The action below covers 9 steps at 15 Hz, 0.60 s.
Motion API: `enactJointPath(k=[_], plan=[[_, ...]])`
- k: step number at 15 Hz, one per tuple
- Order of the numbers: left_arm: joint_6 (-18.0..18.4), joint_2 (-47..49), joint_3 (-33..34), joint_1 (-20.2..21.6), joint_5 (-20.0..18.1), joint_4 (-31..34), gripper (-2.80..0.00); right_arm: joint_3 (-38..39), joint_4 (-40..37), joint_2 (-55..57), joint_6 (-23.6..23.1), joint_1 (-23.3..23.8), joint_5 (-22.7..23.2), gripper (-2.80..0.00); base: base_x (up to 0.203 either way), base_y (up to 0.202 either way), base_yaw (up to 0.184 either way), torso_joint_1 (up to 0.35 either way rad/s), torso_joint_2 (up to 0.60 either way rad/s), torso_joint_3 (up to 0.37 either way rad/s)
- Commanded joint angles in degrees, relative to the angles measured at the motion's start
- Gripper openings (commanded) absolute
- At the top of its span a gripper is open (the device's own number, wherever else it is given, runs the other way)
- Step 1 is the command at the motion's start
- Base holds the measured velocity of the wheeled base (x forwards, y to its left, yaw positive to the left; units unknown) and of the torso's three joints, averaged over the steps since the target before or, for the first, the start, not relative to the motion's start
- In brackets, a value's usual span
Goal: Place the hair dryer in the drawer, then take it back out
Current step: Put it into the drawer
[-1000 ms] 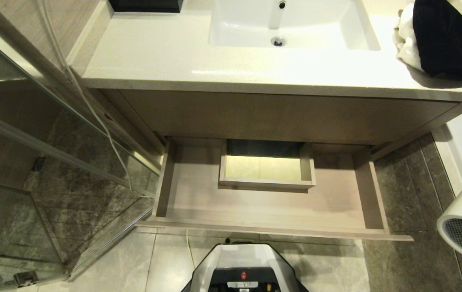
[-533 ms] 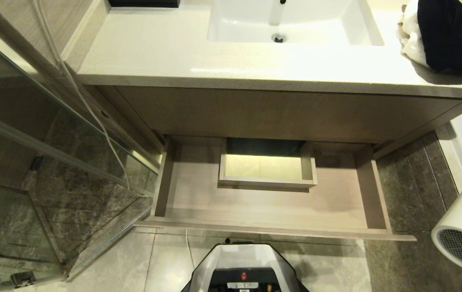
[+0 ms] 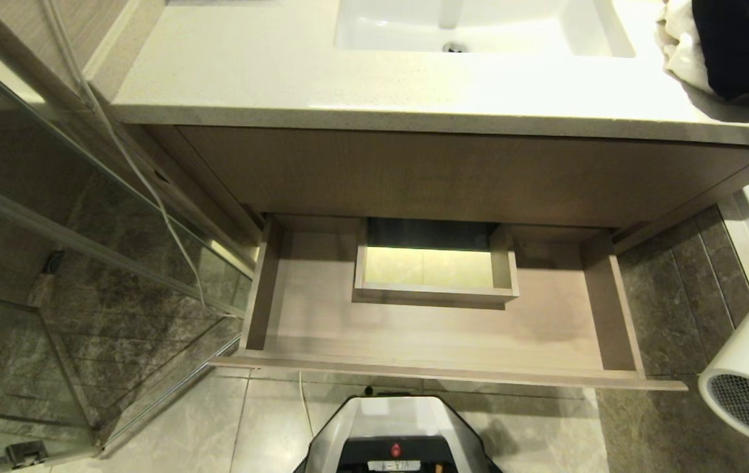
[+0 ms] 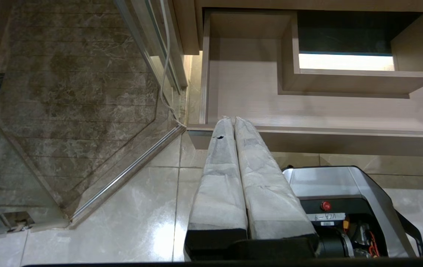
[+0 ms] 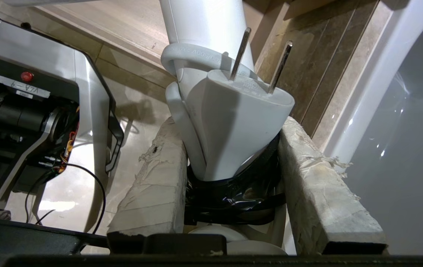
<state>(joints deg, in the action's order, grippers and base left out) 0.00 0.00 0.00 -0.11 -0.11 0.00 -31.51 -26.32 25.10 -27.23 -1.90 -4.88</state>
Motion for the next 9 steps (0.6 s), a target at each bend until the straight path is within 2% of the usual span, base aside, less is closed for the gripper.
enactJointPath(k=[1, 9], plan=[[0.0, 0.0, 0.1, 0.0, 0.0, 0.0, -2.80, 0.4, 0.4, 0.0, -0.1, 0.0, 0.0, -2.80, 0.000, 0.000, 0.000, -0.176, 0.32, 0.139], [0.0, 0.0, 0.1, 0.0, 0.0, 0.0, -2.80, 1.4, 0.8, -0.7, 0.1, 0.0, 0.0, -2.80, 0.000, 0.000, 0.000, -0.184, 0.34, 0.142]])
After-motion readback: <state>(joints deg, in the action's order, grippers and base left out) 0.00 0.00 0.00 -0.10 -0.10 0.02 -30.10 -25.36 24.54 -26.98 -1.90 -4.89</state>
